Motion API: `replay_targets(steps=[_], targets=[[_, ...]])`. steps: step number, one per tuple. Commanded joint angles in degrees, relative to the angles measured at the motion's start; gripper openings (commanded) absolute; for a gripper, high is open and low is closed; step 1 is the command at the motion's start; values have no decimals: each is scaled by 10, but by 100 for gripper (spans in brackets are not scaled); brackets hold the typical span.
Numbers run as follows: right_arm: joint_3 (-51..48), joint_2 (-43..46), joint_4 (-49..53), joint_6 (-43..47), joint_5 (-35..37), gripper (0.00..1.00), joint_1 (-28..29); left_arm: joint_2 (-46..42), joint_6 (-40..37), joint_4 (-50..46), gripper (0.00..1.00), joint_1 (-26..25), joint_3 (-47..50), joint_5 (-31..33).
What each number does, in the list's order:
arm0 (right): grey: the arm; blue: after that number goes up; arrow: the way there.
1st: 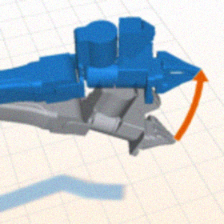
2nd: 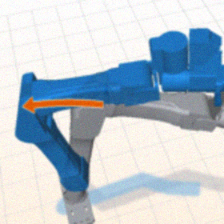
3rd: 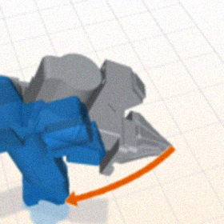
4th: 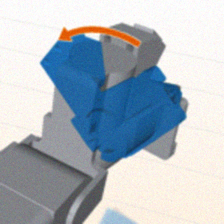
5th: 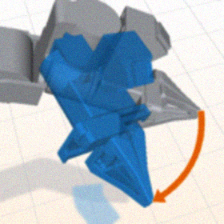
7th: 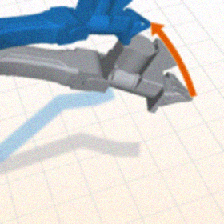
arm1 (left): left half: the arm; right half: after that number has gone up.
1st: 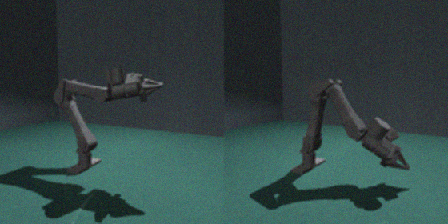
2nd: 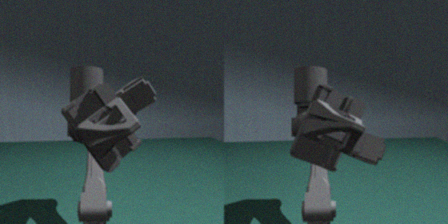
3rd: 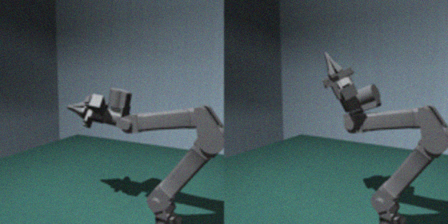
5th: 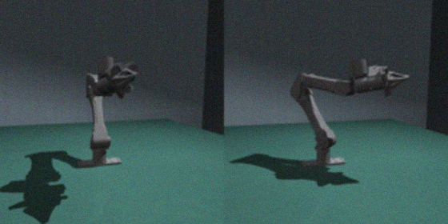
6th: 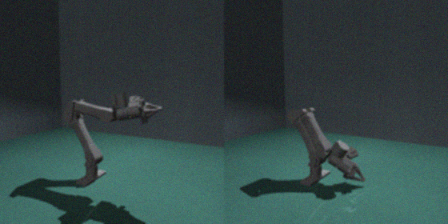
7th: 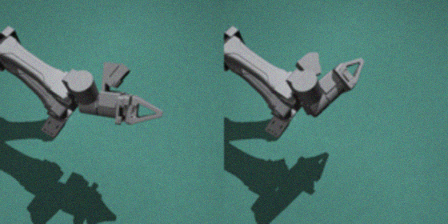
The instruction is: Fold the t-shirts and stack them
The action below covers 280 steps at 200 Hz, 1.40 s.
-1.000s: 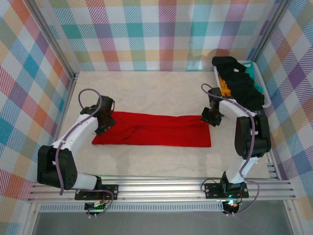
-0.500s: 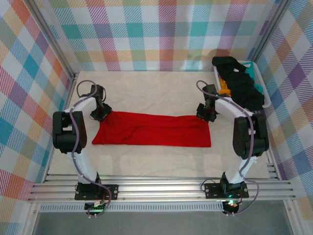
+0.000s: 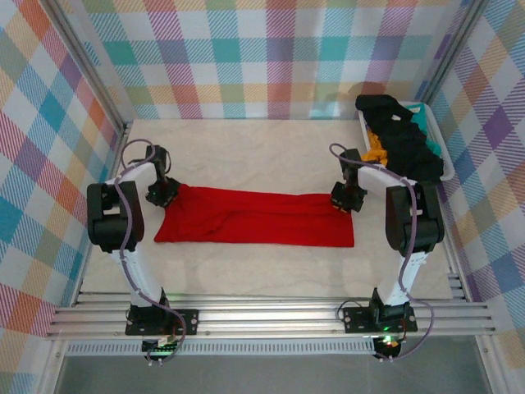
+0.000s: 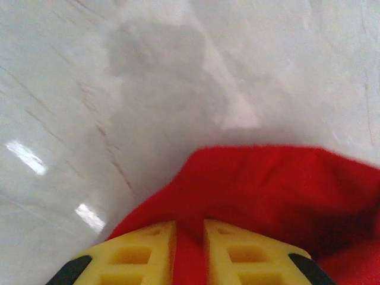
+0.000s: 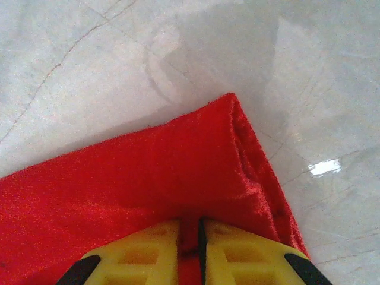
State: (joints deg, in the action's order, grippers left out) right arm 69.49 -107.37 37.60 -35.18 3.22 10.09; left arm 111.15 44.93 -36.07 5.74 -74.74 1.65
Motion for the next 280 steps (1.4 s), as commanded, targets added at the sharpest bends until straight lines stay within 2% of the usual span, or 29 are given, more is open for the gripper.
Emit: replay_targets(steps=[1,23,38,53,73,87,110,146,192,212,230,256,280], targets=[[-8,44,19,12,21,19,-5,-51,13,-38,22,7,5,38],[-26,109,11,37,23,32,-5,-128,-7,-67,25,-35,0,95],[-29,127,23,52,16,41,-8,-166,1,-68,27,-75,17,78],[-31,127,39,56,2,43,-11,-182,20,-71,27,-141,31,68],[-52,132,30,45,1,46,-12,-172,61,-44,27,-215,53,51],[-57,126,27,35,-1,51,-12,-142,83,-20,27,-234,62,23],[-70,112,11,21,-18,62,-18,-109,86,-6,27,-245,52,17],[-83,85,6,10,-35,62,-24,-81,86,7,26,-262,25,-14],[-110,103,3,11,-34,63,-30,-43,106,15,25,-352,-26,-11],[-108,87,6,20,-57,62,-31,-22,106,-10,24,-363,-54,2],[-111,86,10,25,-64,48,-31,-64,112,-34,24,-356,-31,47],[-116,108,35,43,-48,48,-29,-153,125,-92,25,-322,31,88],[-108,152,69,59,-22,49,-25,-221,142,-90,25,-283,116,68]])
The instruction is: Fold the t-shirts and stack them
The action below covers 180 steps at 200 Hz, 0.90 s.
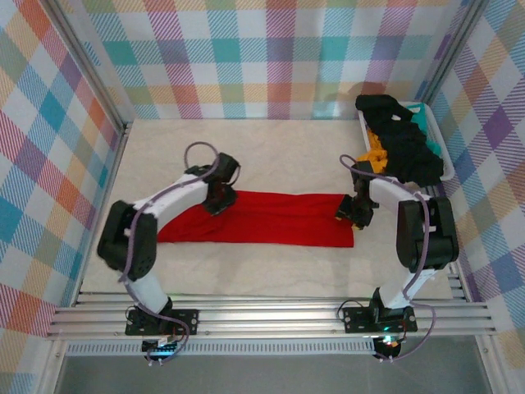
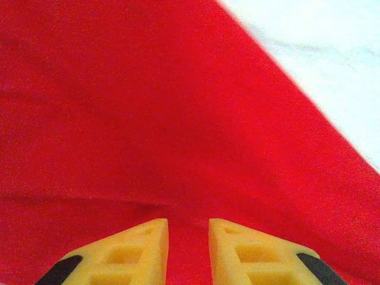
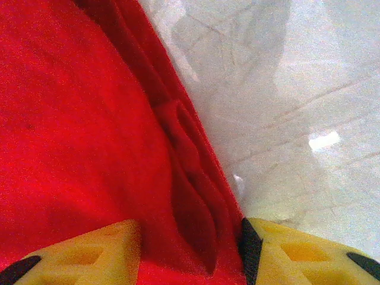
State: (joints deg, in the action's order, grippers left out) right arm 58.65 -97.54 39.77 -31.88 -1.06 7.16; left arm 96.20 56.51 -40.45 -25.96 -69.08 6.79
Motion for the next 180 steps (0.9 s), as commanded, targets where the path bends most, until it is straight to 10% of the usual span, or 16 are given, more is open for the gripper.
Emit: replay_targets(steps=[1,35,99,180], targets=[[1,57,48,27,22,49,5,-72,28,-45,25,35,62,15],[43,107,21,57,7,48,20,-100,82,-20,24,76,127,14],[148,-110,62,74,-19,27,43,-30,85,25,24,150,127,1],[-17,-8,62,-24,-69,30,171,316,-21,28,19,148,-276,-68]])
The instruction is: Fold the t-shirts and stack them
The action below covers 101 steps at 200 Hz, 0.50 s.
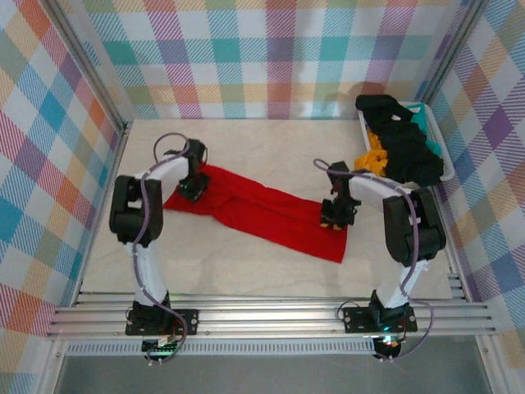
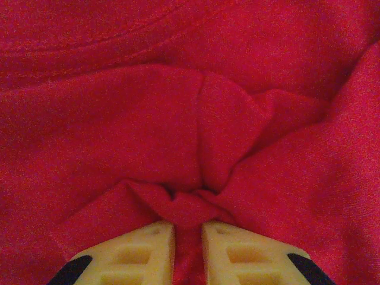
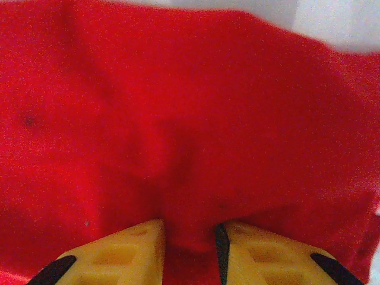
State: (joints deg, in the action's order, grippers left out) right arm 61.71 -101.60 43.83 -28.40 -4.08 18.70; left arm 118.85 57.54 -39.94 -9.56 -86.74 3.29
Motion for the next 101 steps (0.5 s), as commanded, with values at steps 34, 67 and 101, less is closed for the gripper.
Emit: replay_targets(steps=[34,67,101], targets=[[-92,61,-53,-166,-110,31,147,207,-66,33,20,-78,-343,-81],[-60,45,-121,-223,-162,33,208,280,-103,12,25,-108,-523,-122],[-3,84,-75,-203,-125,40,207,204,-152,-38,37,-108,-510,-44]])
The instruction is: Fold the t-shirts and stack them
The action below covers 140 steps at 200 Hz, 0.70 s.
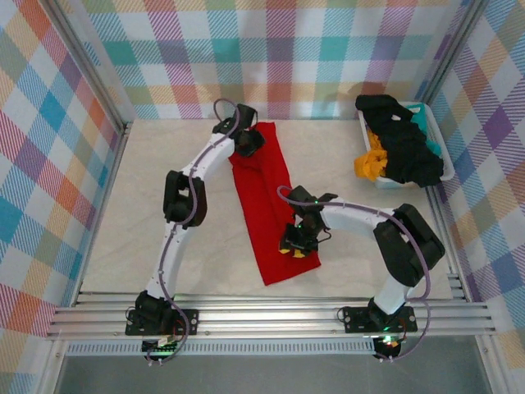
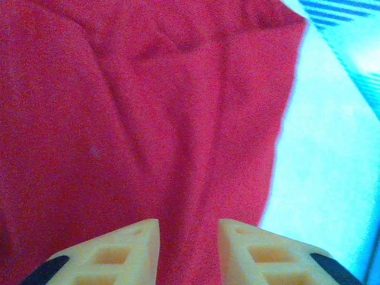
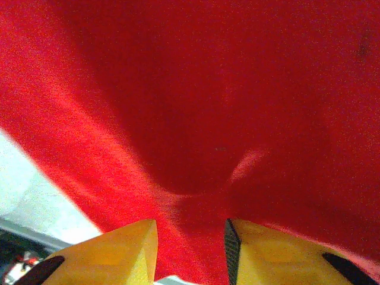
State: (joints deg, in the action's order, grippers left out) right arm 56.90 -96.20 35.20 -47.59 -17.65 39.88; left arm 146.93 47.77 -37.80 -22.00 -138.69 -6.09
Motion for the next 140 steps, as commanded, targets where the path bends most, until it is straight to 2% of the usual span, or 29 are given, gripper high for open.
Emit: replay_targets(steps=[1,21,33,44,61,74,92,108,140], targets=[[46,32,14,-9,12,40,-5,-82,-55,-60,38,16,14,54],[77,55,43,23,42,42,-32,-191,-55,-60,41,16,121,127],[100,51,48,49,60,42,-56,-256,-23,-66,40,16,203,142],[128,25,41,74,65,40,-84,-307,23,-46,36,15,305,113],[196,-44,28,118,70,36,-114,-362,111,54,30,6,476,50],[249,-99,16,143,65,33,-129,-369,160,116,29,-3,550,36],[325,-178,24,166,61,30,-141,-344,170,106,27,-2,540,60],[380,-233,46,177,57,29,-141,-297,150,65,26,4,478,95],[390,-281,40,154,30,29,-140,-175,112,-7,25,19,326,97]])
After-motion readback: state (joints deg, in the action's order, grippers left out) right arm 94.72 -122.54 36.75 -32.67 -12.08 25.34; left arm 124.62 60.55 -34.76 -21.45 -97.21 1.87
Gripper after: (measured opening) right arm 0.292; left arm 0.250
